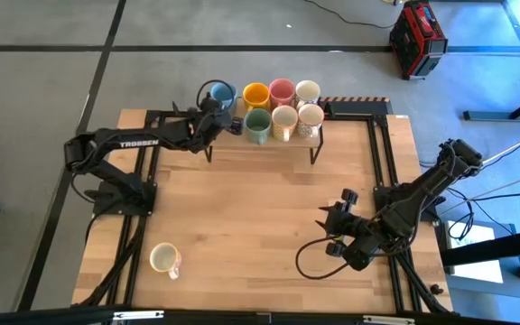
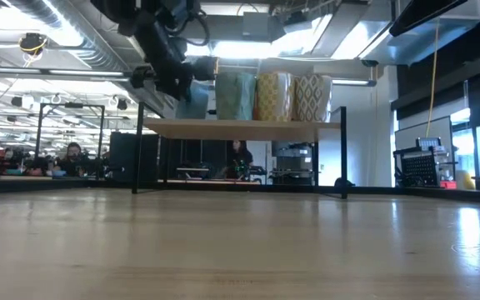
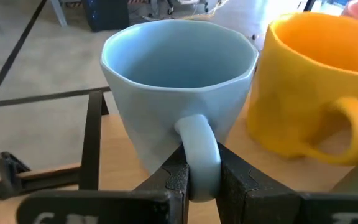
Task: Place coffee mugs
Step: Put the blue mug on the shelf, then put the orange patterned mug on the shelf
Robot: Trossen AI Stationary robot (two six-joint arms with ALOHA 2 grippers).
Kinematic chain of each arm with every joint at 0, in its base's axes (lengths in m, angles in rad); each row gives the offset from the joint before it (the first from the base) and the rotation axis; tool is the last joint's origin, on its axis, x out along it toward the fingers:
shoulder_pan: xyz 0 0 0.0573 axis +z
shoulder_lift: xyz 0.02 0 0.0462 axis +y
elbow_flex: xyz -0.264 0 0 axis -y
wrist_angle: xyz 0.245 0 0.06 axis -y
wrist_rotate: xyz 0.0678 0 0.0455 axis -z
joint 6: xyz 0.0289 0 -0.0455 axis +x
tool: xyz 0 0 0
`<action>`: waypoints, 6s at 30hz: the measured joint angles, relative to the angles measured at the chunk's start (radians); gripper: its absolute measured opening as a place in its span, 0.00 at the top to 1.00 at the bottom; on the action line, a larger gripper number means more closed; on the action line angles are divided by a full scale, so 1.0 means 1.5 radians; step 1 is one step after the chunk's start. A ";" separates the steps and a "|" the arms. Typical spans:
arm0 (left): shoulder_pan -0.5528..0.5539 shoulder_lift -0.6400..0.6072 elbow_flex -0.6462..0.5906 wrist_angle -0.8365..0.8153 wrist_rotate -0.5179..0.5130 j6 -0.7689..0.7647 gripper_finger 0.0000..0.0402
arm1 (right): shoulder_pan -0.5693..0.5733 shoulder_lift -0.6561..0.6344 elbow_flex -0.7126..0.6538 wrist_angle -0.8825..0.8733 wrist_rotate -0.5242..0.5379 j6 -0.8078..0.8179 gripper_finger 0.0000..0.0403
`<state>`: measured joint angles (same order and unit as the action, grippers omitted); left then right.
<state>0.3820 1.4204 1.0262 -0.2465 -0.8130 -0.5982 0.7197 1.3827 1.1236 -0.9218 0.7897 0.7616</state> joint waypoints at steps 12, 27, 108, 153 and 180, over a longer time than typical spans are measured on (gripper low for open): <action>-0.002 0.000 -0.029 0.060 0.008 0.000 0.88 | 0.000 0.000 0.000 0.000 0.003 0.000 0.59; -0.001 0.000 -0.029 0.057 0.025 0.016 0.72 | -0.001 0.000 0.000 0.000 0.020 0.000 0.59; -0.755 -0.263 -0.004 -0.238 0.487 -0.251 0.65 | -0.031 0.175 0.124 0.482 -0.234 -0.192 0.59; -0.996 -0.114 -0.005 -0.305 0.432 -0.511 0.65 | -0.079 0.614 0.562 0.344 -0.285 -0.156 0.59; -0.975 0.059 -0.005 -0.444 0.446 -0.168 0.79 | -0.069 0.584 0.562 0.201 -0.250 -0.088 0.59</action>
<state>-1.0799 1.5090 1.0183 -0.9120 -0.1436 -0.8506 0.6155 2.2581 1.9663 -0.6207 0.4147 0.6303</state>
